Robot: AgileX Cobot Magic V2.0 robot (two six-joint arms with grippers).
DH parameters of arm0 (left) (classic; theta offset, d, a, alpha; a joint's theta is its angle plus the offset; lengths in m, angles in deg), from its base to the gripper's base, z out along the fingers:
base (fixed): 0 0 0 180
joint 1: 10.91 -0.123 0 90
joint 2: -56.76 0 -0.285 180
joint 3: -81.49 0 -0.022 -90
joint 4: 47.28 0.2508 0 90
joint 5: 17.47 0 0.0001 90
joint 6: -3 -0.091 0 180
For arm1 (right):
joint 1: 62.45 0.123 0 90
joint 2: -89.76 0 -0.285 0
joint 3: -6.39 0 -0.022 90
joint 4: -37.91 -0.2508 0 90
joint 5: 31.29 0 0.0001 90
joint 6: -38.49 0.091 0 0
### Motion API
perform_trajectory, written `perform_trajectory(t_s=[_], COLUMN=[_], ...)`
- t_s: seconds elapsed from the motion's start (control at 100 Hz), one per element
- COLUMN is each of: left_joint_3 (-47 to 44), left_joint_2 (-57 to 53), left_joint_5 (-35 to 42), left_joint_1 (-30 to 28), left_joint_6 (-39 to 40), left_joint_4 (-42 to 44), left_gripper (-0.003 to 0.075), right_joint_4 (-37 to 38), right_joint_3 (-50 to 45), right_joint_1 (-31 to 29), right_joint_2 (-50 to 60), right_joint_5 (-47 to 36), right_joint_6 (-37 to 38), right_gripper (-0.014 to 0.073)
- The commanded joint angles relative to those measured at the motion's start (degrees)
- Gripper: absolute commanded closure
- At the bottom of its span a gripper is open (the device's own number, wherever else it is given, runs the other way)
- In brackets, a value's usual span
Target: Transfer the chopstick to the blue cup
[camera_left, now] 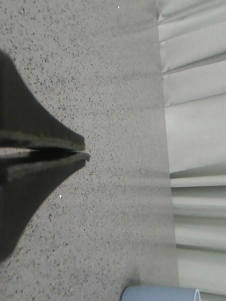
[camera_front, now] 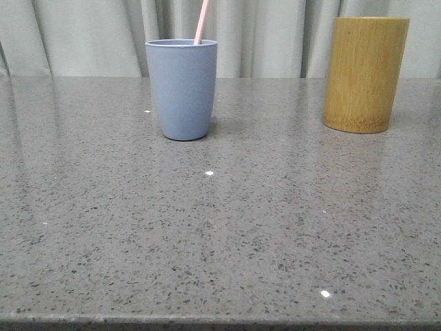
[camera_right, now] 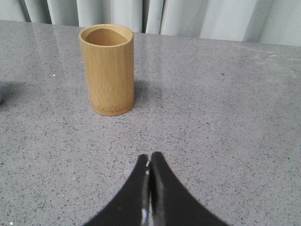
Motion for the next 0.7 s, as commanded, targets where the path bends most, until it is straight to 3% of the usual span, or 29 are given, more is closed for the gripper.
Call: perform_trajectory(t_s=[0.0, 0.44, 0.69], left_joint_3=[-0.35, -0.35, -0.35], left_joint_2=[-1.91, -1.91, -1.91], left_joint_5=[5.00, 5.00, 5.00], left_joint_1=[-0.08, -0.08, -0.08], left_joint_6=[0.09, 0.09, 0.09], left_joint_4=[-0.09, -0.09, -0.09], left_gripper=[0.0739, 0.0739, 0.0739], right_joint_4=[0.90, 2.43, 3.11], right_joint_3=[1.25, 0.43, -12.49], right_joint_1=[-0.37, -0.37, -0.37], right_joint_2=[-0.48, 0.23, 6.66], right_joint_5=[-4.13, -4.20, -20.64], right_joint_6=[-0.16, -0.55, -0.55], right_gripper=[0.0661, 0.0661, 0.0661])
